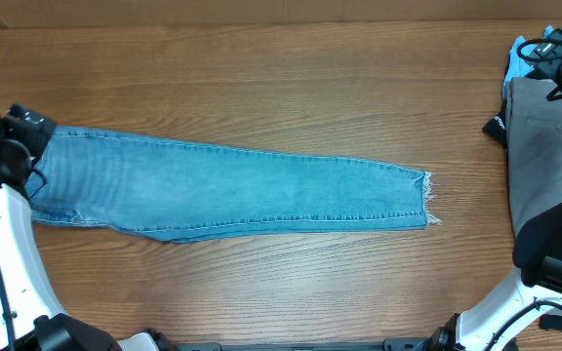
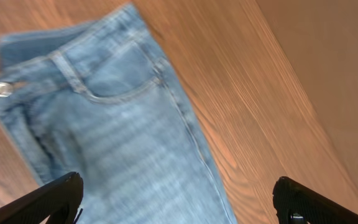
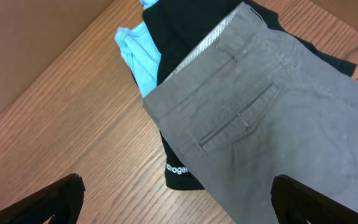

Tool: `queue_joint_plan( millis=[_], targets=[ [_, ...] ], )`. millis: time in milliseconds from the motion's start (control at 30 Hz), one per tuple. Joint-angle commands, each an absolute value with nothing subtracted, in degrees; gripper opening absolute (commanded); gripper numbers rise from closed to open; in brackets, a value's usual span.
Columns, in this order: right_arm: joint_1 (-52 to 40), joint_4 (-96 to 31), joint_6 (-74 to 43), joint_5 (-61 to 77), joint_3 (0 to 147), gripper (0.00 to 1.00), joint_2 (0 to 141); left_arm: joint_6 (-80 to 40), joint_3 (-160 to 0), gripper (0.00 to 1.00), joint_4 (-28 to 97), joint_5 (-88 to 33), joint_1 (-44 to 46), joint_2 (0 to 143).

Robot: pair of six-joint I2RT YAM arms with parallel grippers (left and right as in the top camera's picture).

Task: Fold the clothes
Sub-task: 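Drag the waistband left with the left gripper to straighten the jeans, then grasp the frayed leg hem with the right gripper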

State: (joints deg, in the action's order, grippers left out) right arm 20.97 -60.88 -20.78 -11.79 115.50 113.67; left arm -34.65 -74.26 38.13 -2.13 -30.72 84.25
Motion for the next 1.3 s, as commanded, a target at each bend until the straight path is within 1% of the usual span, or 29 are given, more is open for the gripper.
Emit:
queue_joint_plan(
  millis=[0, 67, 133, 233, 367, 467, 600, 700, 900, 1067, 1167, 1267],
  targets=[
    [21.0, -60.2, -21.1, -8.7, 115.3, 1.00, 112.6, -32.9, -74.7, 1.00, 38.9, -4.5, -27.6, 85.6],
    [21.0, -60.1, -21.0, -3.8, 115.3, 1.00, 112.6, -32.0, -74.7, 1.00, 40.0, -4.5, -26.1, 86.7],
    [21.0, -61.2, -21.0, 4.4, 115.3, 1.00, 112.6, -30.4, -74.7, 1.00, 40.6, -4.5, -25.0, 88.0],
    [20.6, -65.3, -20.6, 15.1, 115.3, 1.00, 113.0, -29.1, -74.7, 1.00, 41.2, -4.5, -24.2, 90.1],
    [19.2, -76.0, -17.8, 11.7, 115.2, 1.00, 114.3, -29.1, -74.7, 1.00, 41.6, -4.5, -24.2, 92.4],
    [18.0, -80.9, -15.6, 8.2, 112.5, 1.00, 115.5, -29.1, -74.7, 1.00, 42.0, -4.5, -24.2, 93.9],
    [16.4, -79.7, -8.7, 11.7, 103.4, 1.00, 115.6, -29.4, -74.7, 1.00, 42.0, -4.5, -24.2, 95.7],
    [15.3, -77.6, -5.7, 16.2, 96.6, 1.00, 115.6, -30.1, -74.7, 1.00, 41.8, -4.6, -24.2, 96.3],
    [13.0, -71.9, -4.4, 17.1, 85.1, 1.00, 115.7, -30.2, -74.7, 1.00, 40.9, -4.5, -24.3, 96.3],
    [12.3, -68.1, -2.5, 20.5, 78.9, 1.00, 115.7, -30.2, -74.7, 1.00, 40.0, -4.5, -24.2, 96.3],
    [12.3, -68.4, 0.7, 23.6, 76.8, 1.00, 115.7, -30.2, -74.7, 1.00, 39.8, -4.5, -24.2, 96.3],
    [12.3, -68.7, 0.7, 23.7, 75.1, 1.00, 115.7, -30.2, -74.7, 1.00, 39.5, -4.5, -24.2, 96.3]
  ],
)
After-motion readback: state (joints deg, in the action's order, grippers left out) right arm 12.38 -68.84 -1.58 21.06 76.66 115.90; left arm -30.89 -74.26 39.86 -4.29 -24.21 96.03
